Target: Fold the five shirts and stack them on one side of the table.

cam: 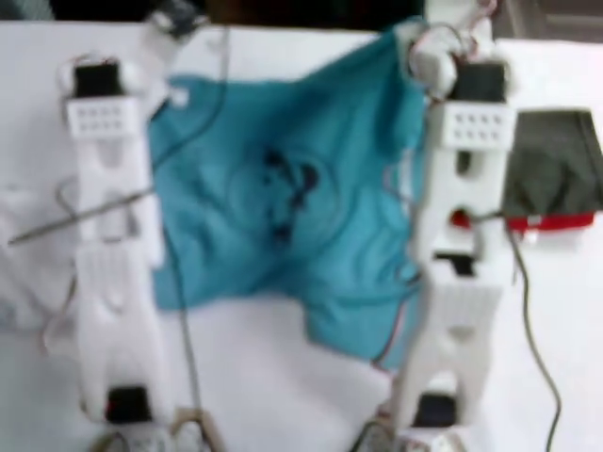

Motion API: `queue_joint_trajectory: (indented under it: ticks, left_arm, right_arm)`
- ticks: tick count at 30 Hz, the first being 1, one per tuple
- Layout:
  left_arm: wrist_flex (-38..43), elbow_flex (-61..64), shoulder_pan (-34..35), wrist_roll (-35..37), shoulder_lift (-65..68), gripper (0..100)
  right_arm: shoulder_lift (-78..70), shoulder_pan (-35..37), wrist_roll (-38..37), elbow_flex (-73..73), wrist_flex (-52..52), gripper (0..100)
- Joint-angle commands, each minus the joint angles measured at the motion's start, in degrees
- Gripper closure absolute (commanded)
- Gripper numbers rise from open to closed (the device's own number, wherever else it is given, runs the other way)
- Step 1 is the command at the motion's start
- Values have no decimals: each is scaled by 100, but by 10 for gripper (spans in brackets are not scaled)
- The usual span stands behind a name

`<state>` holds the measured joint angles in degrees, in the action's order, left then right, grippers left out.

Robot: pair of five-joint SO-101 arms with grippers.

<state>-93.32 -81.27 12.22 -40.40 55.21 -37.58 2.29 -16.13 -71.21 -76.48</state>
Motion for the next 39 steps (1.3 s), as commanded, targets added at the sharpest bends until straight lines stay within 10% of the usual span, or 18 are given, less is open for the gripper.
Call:
queue_joint_trajectory:
  ticks: [1, 10, 21, 28, 39]
  left_arm:
    - [-598, -242, -44, 62, -53, 975]
    - [-941, 444, -9, 70, -1222, 975]
    - [-501, 6905, -44, -193, -5152, 974]
    - [431, 9323, 308, -325, -6356, 974]
    - [-193, 9780, 378, -360, -6435, 974]
  right_arm:
    - [57, -57, 0, -141, -391, 978]
    - [418, -66, -44, -141, -1525, 978]
    - [1209, -189, -44, 369, -2484, 978]
    - [3020, 101, -334, 3473, -2484, 978]
    - [6281, -110, -1134, 8756, -1112, 978]
